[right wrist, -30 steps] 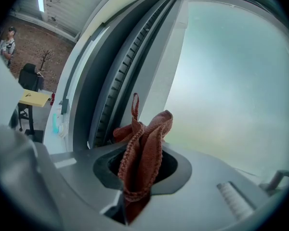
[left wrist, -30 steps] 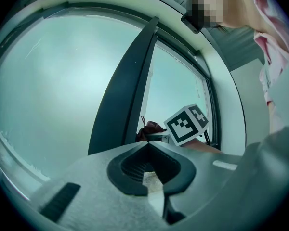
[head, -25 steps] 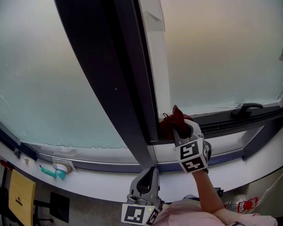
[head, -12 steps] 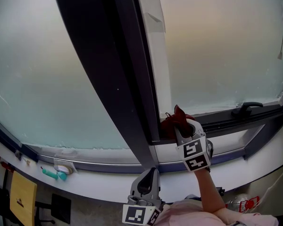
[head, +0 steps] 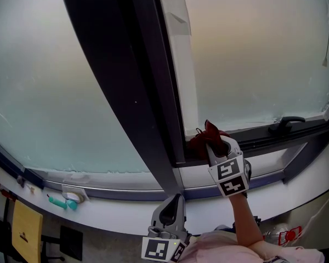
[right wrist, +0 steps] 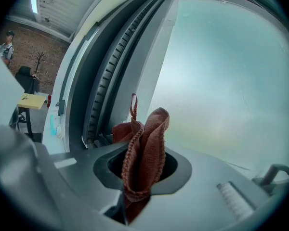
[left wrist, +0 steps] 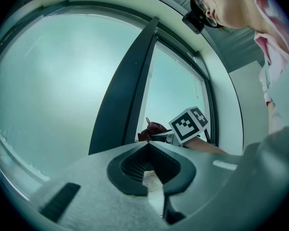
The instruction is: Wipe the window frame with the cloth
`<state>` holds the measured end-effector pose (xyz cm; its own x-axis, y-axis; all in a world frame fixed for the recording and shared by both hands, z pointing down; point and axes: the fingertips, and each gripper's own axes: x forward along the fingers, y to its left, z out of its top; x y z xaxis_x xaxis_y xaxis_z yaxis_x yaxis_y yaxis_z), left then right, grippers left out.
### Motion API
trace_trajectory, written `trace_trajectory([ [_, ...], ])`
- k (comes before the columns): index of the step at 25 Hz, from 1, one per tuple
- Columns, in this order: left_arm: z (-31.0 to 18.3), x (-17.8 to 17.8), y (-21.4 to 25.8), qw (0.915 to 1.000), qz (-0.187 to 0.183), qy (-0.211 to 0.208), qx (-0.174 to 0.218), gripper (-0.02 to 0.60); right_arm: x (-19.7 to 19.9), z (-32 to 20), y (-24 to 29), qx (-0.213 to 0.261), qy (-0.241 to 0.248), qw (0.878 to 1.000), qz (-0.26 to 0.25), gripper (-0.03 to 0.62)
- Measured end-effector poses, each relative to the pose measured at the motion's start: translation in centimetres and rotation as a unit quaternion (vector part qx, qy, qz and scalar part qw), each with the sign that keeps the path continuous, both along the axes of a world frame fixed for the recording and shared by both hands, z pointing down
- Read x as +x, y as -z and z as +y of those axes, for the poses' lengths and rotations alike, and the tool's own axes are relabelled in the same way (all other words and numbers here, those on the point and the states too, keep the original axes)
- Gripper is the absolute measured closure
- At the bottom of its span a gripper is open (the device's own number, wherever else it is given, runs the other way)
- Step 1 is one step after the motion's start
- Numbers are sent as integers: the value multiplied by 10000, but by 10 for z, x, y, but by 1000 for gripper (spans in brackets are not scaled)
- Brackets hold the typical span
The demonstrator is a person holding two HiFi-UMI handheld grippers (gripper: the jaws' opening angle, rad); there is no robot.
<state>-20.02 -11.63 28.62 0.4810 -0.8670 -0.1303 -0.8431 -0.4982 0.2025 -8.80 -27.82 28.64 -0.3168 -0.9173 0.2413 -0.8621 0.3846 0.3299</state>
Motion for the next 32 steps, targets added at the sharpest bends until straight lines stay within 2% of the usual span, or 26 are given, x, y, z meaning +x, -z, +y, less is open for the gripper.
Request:
trace_trajectory([
  [32, -6, 10, 3, 9999, 61, -83, 11, 586, 46, -1, 0, -94, -358, 9990, -244, 520],
])
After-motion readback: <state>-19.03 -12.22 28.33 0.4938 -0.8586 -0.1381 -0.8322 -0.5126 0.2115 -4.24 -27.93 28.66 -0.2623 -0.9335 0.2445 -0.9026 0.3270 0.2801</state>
